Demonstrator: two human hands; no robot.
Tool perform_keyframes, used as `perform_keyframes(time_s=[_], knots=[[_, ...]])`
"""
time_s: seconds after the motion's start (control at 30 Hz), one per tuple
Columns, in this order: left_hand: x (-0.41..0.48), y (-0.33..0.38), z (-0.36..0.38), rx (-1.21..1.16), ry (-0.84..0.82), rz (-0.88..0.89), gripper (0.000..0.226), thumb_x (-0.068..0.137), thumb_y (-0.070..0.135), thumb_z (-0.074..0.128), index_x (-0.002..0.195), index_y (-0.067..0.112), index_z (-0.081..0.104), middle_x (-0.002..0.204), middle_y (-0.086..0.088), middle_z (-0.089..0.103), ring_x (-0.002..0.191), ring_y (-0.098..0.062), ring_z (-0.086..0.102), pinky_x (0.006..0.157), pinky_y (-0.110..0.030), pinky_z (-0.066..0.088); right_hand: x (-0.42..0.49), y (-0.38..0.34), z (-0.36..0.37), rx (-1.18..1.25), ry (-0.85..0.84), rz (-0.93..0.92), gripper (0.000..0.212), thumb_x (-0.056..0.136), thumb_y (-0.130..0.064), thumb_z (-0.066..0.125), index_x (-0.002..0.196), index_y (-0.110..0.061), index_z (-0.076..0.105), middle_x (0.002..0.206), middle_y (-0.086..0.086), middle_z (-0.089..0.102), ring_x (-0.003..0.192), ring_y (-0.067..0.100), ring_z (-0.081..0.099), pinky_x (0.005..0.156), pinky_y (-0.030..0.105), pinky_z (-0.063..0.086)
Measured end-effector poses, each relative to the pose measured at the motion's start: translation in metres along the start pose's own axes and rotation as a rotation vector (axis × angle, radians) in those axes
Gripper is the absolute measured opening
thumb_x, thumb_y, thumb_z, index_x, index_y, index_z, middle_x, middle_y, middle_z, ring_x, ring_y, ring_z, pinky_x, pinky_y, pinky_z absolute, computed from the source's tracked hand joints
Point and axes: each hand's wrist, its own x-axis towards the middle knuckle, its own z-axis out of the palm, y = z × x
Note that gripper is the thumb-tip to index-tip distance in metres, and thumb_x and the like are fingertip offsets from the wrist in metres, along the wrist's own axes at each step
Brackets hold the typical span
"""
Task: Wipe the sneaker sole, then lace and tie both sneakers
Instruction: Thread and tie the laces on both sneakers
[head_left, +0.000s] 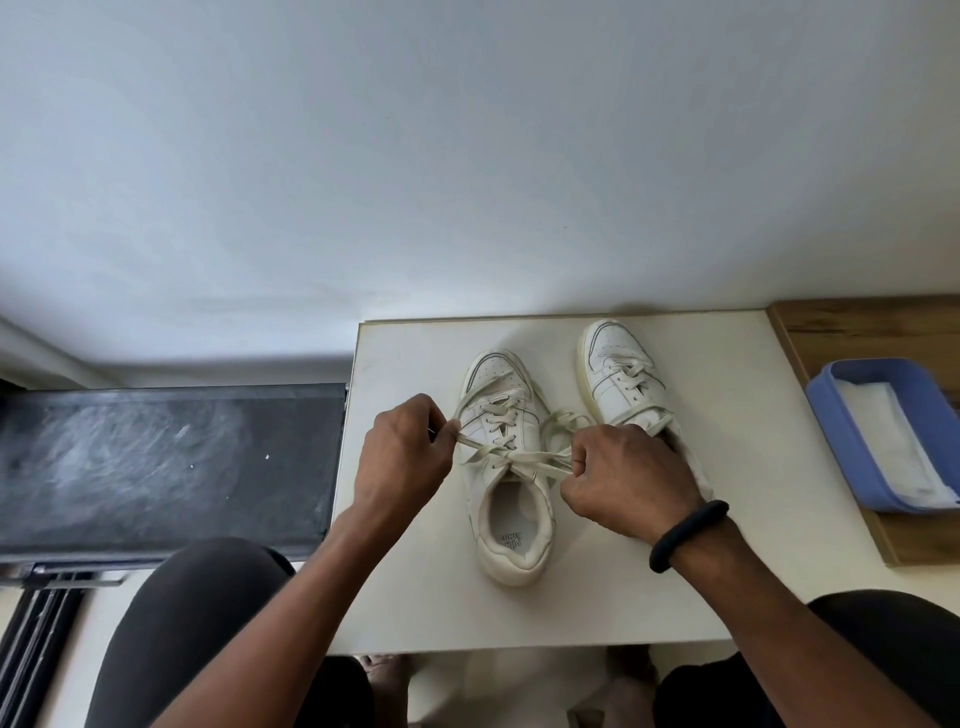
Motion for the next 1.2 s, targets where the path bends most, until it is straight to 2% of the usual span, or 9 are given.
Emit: perform_keyframes(time_s=[0.23, 0.37, 0.47, 0.6, 0.7, 0.83, 1.0, 1.1, 1.2], knots=[[-0.004, 0.000, 0.000, -0.003, -0.063, -0.035, 0.025, 0.096, 0.032, 0.069, 0.081, 0.013, 0.064, 0.072, 0.002, 0.065, 0.067, -0.018, 0.060, 0.054, -0.029, 0.039, -0.002, -0.001, 0.002, -0.016, 0.053, -0.011, 0.014, 0.079, -0.028, 0.055, 0.074, -0.024, 0.043, 0.086, -0.003, 0.065, 0.080, 0.022, 0.060, 0.072, 0.032, 0.048], [0.001, -0.005, -0.010, -0.163, -0.220, -0.159, 0.024, 0.094, 0.031, 0.072, 0.078, 0.013, 0.070, 0.076, -0.005, 0.075, 0.066, -0.022, 0.065, 0.051, -0.028, 0.047, 0.002, 0.004, 0.005, 0.074, 0.003, 0.012, 0.006, 0.078, -0.026, 0.056, 0.074, -0.022, 0.055, 0.080, -0.004, 0.067, 0.078, 0.020, 0.063, 0.073, 0.034, 0.055], [0.003, -0.004, -0.014, -0.314, -0.302, -0.236, 0.023, 0.097, 0.030, 0.070, 0.085, 0.011, 0.074, 0.079, -0.001, 0.079, 0.075, -0.021, 0.073, 0.067, -0.038, 0.061, 0.006, 0.004, 0.014, 0.156, 0.040, 0.032, 0.009, 0.083, -0.026, 0.058, 0.075, -0.026, 0.060, 0.078, -0.008, 0.069, 0.078, 0.016, 0.066, 0.071, 0.031, 0.053], [0.003, -0.003, -0.016, -0.373, -0.431, -0.292, 0.026, 0.100, 0.030, 0.067, 0.095, 0.006, 0.075, 0.084, -0.002, 0.079, 0.073, -0.010, 0.070, 0.065, -0.027, 0.056, 0.010, 0.003, 0.008, 0.742, -0.016, 0.124, 0.010, 0.087, -0.013, 0.062, 0.077, -0.017, 0.064, 0.077, 0.003, 0.075, 0.064, 0.016, 0.074, 0.058, 0.029, 0.049], [0.004, -0.004, -0.017, -0.342, -0.388, -0.292, 0.023, 0.099, 0.026, 0.067, 0.089, 0.007, 0.075, 0.085, -0.005, 0.080, 0.075, -0.015, 0.069, 0.067, -0.033, 0.059, 0.009, 0.004, 0.001, 0.992, -0.066, 0.191, 0.013, 0.083, -0.006, 0.064, 0.072, -0.012, 0.061, 0.082, 0.013, 0.076, 0.064, 0.023, 0.073, 0.054, 0.028, 0.043], [0.003, -0.002, -0.015, -0.147, -0.300, -0.196, 0.024, 0.097, 0.025, 0.064, 0.081, 0.011, 0.073, 0.080, -0.008, 0.077, 0.068, -0.024, 0.067, 0.057, -0.037, 0.055, 0.008, 0.003, 0.008, 0.608, 0.010, 0.196, 0.016, 0.074, -0.024, 0.067, 0.068, -0.017, 0.054, 0.063, 0.002, 0.073, 0.068, 0.018, 0.073, 0.061, 0.033, 0.051], [-0.001, 0.000, -0.015, 0.134, -0.172, -0.087, 0.023, 0.096, 0.027, 0.059, 0.085, 0.007, 0.064, 0.082, -0.010, 0.072, 0.083, -0.037, 0.067, 0.065, -0.037, 0.048, 0.003, 0.003, 0.014, -0.056, 0.209, 0.053, 0.012, 0.079, -0.025, 0.059, 0.090, -0.022, 0.059, 0.092, 0.006, 0.071, 0.091, 0.034, 0.068, 0.070, 0.034, 0.049], [0.009, -0.011, -0.029, 0.140, -0.068, -0.121, 0.020, 0.097, 0.028, 0.059, 0.087, 0.011, 0.064, 0.085, -0.008, 0.072, 0.088, -0.036, 0.067, 0.074, -0.040, 0.051, 0.005, 0.026, 0.002, 0.034, 0.315, 0.157, 0.005, 0.075, -0.012, 0.056, 0.074, -0.015, 0.052, 0.082, 0.014, 0.062, 0.079, 0.042, 0.061, 0.063, 0.034, 0.043], [0.009, -0.010, -0.034, -0.035, -0.185, -0.179, 0.019, 0.096, 0.028, 0.064, 0.084, 0.015, 0.070, 0.081, -0.006, 0.075, 0.080, -0.032, 0.073, 0.070, -0.041, 0.059, 0.001, 0.022, 0.001, 0.070, 0.256, 0.123, 0.014, 0.074, -0.014, 0.054, 0.069, -0.018, 0.042, 0.078, 0.009, 0.059, 0.076, 0.039, 0.058, 0.062, 0.031, 0.040]])
